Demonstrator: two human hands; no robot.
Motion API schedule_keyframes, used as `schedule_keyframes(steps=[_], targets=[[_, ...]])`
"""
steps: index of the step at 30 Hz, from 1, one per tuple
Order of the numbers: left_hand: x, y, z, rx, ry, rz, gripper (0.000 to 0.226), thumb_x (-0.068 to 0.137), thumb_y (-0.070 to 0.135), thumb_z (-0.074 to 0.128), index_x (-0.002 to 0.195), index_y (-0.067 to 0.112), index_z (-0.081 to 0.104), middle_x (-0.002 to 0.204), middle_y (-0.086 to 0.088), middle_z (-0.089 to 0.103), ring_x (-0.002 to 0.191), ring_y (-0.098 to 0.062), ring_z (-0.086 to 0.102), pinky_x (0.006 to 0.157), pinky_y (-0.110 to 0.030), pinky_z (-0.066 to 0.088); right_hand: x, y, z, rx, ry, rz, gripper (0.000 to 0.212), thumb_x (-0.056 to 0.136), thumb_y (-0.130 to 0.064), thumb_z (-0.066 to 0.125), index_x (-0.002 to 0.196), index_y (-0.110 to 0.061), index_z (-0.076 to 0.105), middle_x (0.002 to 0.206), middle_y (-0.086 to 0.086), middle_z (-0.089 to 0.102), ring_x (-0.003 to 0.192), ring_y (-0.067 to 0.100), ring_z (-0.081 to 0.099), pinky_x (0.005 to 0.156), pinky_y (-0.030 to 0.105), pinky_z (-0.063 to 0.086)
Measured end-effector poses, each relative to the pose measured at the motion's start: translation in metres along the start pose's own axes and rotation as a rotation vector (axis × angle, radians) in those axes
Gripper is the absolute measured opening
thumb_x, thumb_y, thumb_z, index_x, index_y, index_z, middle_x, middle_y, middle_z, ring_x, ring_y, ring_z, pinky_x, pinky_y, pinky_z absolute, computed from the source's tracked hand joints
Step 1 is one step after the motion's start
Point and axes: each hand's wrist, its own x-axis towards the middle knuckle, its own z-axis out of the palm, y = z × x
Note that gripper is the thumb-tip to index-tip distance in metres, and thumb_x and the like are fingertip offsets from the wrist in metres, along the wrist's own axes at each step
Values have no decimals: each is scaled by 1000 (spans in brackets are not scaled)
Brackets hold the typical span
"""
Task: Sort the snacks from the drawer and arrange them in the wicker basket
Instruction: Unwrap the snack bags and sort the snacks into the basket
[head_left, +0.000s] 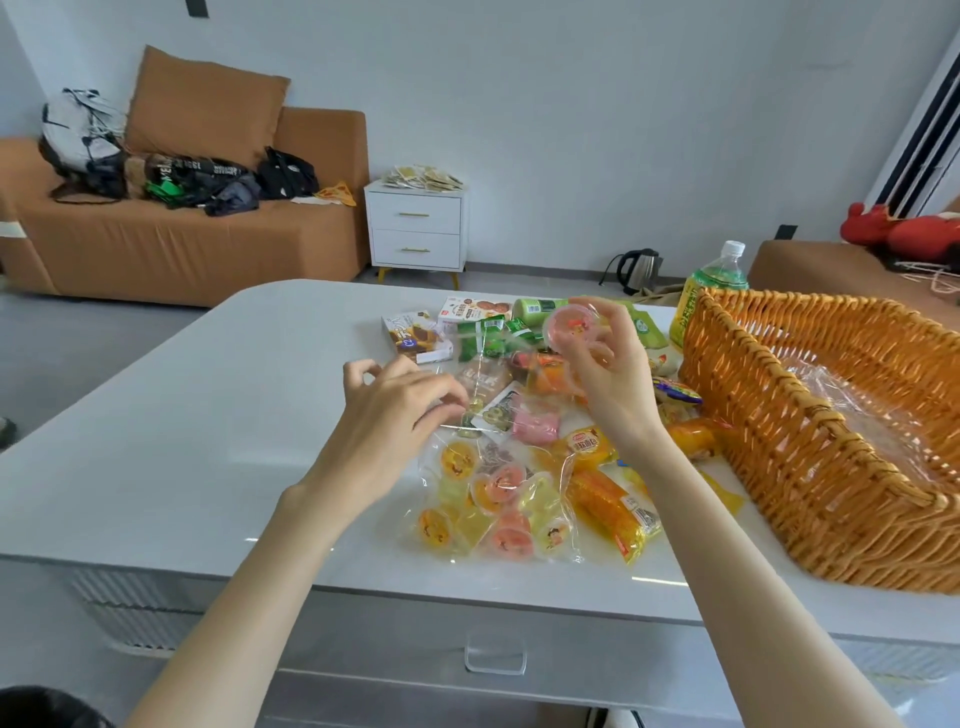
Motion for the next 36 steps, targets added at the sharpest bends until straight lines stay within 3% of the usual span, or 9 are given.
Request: schedule_keyframes(steps=[8,10,13,18,22,26,28,30,36], targets=[[-8,9,4,-143,65,-18,29,87,54,48,89,37,71,88,21,62,100,1,48,88,-29,14,17,-56,9,-451,-303,-285,32,91,-30,63,122,-34,59,93,-12,62,73,-7,60,66,10,44],[-8,9,4,-125,85,-24,31,86,55,46,90,39,72,88,22,59,100,-1,47,87,-29,13,20,-53,13,-587,-417,-245,32,91,-32,61,122,-37,59,93,-12,63,74,-9,59,68,11,46],[-9,8,4,-126,91,-22,37,85,58,44,91,37,74,88,24,55,97,-4,46,86,-29,14,24,-37,15,-795,-615,-77,37,88,-31,64,124,-38,59,115,-2,65,95,19,66,84,38,55],[-10,6,7,-155,56,19,30,86,50,50,93,32,73,88,21,55,92,-6,47,82,-30,20,28,-28,19,-857,-751,9,23,86,-29,69,106,-40,68,131,-6,57,107,18,59,93,40,50],[-9,6,9,-232,28,26,32,88,47,53,96,25,74,87,15,55,89,-7,45,76,-28,31,29,-30,22,-876,-776,-43,30,86,-20,68,114,-31,64,127,-4,56,116,19,51,93,33,43],[-6,6,9,-332,1,-36,30,86,37,55,100,20,74,86,17,51,87,0,43,73,-12,37,28,-32,28,-652,-767,-6,36,91,-12,54,125,-17,44,94,-13,39,110,18,34,91,34,36],[-5,8,8,-392,-14,-72,25,86,32,58,101,20,74,87,20,50,82,3,48,68,-8,36,27,-26,35,-496,-727,49,38,93,-14,54,127,-15,39,102,-8,43,95,13,39,76,27,39],[-5,8,8,-431,-29,-87,20,85,25,62,101,19,74,88,20,50,77,3,52,66,-7,36,29,-11,40,-452,-636,32,47,88,-21,66,124,-14,37,119,-3,50,96,10,51,81,27,48],[-7,5,7,-449,-48,-111,21,86,27,60,100,19,73,89,18,52,75,-3,53,65,-10,38,37,7,30,-638,-548,-84,40,82,-53,68,102,-18,65,89,-12,63,74,0,56,67,20,47]])
